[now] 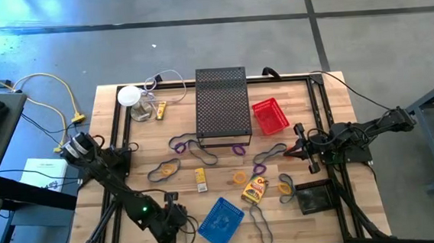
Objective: Pick & Place Office Desk Supplies
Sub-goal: Put the blue rubber band into the blue bin
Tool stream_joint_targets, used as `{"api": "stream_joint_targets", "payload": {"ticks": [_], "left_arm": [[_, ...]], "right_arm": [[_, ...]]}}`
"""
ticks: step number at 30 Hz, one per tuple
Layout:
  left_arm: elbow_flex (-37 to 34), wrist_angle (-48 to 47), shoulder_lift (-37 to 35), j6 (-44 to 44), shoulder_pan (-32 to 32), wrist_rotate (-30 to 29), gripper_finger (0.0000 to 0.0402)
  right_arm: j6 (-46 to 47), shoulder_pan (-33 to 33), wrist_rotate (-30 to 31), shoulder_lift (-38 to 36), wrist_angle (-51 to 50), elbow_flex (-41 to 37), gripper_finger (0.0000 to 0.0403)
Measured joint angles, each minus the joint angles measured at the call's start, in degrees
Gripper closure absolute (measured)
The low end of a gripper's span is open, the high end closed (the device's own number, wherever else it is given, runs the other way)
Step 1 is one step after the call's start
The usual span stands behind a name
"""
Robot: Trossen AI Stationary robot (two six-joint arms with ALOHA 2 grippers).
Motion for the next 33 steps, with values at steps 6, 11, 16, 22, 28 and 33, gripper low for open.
{"api": "stream_joint_targets", "payload": {"ticks": [6, 11, 16, 22, 28, 33], "left_arm": [[0.1, 0.3, 2.5, 1.3, 0.4, 4.1, 0.0291], [0.1, 0.9, 4.4, 1.2, 1.4, 6.2, 0.0306], [0.2, 3.0, 3.9, 1.3, 1.4, 3.0, 0.0335], [0.2, 3.6, 3.5, -6.7, 1.9, 2.8, 0.0397], [2.7, -0.3, 1.2, -6.2, 3.0, 3.4, 0.04], [13.9, -16.3, -0.3, -2.5, 4.0, 0.7, 0.04]], "right_arm": [[-0.2, 0.0, 0.0, 0.0, 0.0, 0.0, 0.0401], [-0.4, 0.0, 0.1, 0.0, -0.1, 0.0, 0.0401], [-0.4, 0.0, 0.1, 0.0, 0.0, 0.0, 0.0401], [-0.4, 0.0, 0.1, 0.0, -1.2, 0.0, 0.0401], [-0.3, 0.0, -0.1, 0.1, -2.1, 0.0, 0.0401], [-0.1, 0.0, -3.8, 0.1, -1.1, 0.0, 0.0401]]}}
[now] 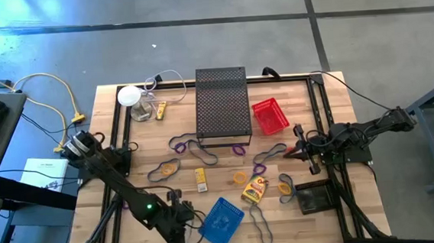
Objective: Pick & Place Office Desk Supplies
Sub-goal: Put the blue rubber band into the blue bin
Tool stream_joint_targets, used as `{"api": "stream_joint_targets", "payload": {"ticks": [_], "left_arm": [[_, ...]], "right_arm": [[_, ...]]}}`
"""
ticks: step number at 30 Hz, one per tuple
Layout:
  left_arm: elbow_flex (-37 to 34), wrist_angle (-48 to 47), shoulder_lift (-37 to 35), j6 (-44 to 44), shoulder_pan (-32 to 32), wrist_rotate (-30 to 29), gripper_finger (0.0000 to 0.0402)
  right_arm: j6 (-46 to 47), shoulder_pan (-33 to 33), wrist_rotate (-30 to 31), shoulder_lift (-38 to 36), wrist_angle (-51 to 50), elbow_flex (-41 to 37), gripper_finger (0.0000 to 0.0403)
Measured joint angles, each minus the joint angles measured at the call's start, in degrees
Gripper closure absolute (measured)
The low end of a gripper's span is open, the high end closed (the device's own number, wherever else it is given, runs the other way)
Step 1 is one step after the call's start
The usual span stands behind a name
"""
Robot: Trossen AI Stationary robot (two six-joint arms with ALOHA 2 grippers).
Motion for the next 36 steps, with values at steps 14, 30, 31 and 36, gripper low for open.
{"api": "stream_joint_targets", "payload": {"ticks": [14, 30, 31, 36], "left_arm": [[17.0, -11.3, -0.2, 26.0, 4.7, -8.9, 0.0401], [19.2, -15.8, -0.2, 36.3, 5.6, -25.2, 0.0401], [20.1, -15.0, -0.2, 36.6, 5.6, -25.2, 0.0401], [23.2, -5.9, -0.2, 39.9, 6.5, -18.7, 0.0401]], "right_arm": [[-1.5, 0.0, -4.3, 0.0, 3.4, 0.0, 0.0401], [-3.3, 0.0, -3.2, 4.2, 8.4, 0.0, 0.0401], [-3.3, 0.0, -2.6, 5.0, 8.7, 0.0, 0.0401], [-0.7, 0.1, -2.5, 9.6, 12.7, 0.0, 0.0401]]}}
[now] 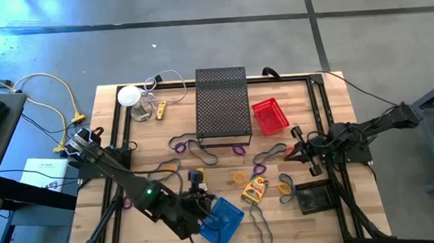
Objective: Pick & Place Office Desk Supplies
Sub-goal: Put the blue rubber band into the blue bin
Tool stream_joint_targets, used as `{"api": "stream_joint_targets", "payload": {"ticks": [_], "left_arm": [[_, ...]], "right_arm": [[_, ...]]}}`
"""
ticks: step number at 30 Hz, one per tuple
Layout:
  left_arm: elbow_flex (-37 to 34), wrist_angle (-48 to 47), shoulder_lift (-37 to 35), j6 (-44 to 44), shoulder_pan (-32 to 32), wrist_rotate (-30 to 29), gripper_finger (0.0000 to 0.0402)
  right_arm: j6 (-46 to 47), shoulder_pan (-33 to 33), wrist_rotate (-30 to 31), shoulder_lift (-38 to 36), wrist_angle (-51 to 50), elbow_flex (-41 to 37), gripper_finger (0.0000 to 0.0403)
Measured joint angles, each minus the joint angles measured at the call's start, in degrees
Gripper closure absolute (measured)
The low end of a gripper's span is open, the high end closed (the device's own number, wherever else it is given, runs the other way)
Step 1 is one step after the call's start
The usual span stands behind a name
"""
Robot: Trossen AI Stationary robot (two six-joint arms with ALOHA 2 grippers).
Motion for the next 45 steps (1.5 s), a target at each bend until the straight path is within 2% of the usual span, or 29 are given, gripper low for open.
{"api": "stream_joint_targets", "payload": {"ticks": [3, 7, 11, 14, 21, 33, 41, 45], "left_arm": [[0.6, 1.1, 0.0, 2.4, 1.1, 4.0, 0.0401], [0.6, 1.2, 0.1, -0.4, 3.1, 8.8, 0.0401], [0.6, 2.8, 0.6, -2.7, 5.5, 18.2, 0.0401], [0.6, 4.1, 0.9, -2.8, 7.4, 22.6, 0.0401], [0.6, 5.3, 3.2, -3.2, 7.3, 23.7, 0.0401], [0.5, 7.9, 5.8, -16.4, 6.6, 23.3, 0.0401], [0.5, 8.6, 7.1, -21.8, 6.3, 23.1, 0.0401], [0.5, 8.6, 7.9, -24.5, 6.0, 23.1, 0.0401]], "right_arm": [[0.7, 0.8, 1.1, 4.4, 3.5, 0.0, 0.0401], [0.6, 3.3, 2.3, 10.7, 11.6, 0.0, 0.0401], [-1.2, 6.2, 6.6, 17.7, 22.5, 0.0, 0.0401], [-4.1, 7.8, 8.3, 22.7, 26.7, 0.3, 0.0401], [-9.5, 8.6, 12.4, 32.2, 29.1, 4.9, 0.0401], [-11.5, 8.6, 12.4, 40.9, 29.2, 11.3, 0.0401], [-1.8, 9.4, 12.1, 44.6, 30.0, 11.3, 0.0401], [-0.5, 12.0, 13.7, 49.0, 30.2, 11.3, 0.0401]]}}
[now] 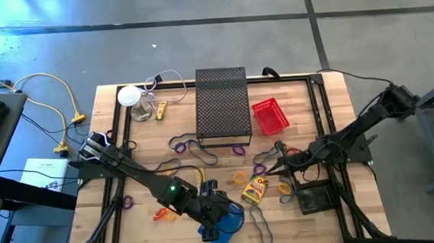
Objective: Pick & Place Office Desk Supplies
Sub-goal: Put the blue rubber band into the blue bin
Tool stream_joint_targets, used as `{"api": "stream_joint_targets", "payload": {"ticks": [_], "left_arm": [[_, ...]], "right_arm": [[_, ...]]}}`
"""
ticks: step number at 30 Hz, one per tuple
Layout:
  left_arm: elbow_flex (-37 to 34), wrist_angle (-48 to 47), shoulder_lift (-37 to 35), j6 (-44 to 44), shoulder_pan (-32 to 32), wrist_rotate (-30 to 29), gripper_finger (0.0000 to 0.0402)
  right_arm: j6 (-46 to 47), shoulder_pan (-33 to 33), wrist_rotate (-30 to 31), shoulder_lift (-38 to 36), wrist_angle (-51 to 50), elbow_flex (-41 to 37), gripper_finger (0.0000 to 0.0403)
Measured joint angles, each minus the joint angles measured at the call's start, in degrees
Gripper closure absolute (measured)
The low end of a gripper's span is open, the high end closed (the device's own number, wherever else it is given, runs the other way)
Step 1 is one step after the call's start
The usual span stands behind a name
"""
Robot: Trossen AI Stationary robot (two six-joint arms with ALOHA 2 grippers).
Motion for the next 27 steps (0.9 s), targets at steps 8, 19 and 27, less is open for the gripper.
{"api": "stream_joint_targets", "payload": {"ticks": [8, 19, 27], "left_arm": [[0.0, -2.3, 1.1, -6.4, 0.3, -2.4, 0.0401], [-0.3, -4.3, 3.8, -11.0, 0.1, -3.1, 0.0401], [-0.3, -4.9, 7.6, -13.3, 0.3, 1.9, 0.0401]], "right_arm": [[-0.6, 5.5, 7.9, 9.8, 12.1, 0.0, 0.0401], [-4.1, 9.8, 13.0, 15.7, 24.7, 0.2, 0.0401], [-2.9, 12.2, 16.7, 15.7, 23.7, 1.8, 0.0401]]}}
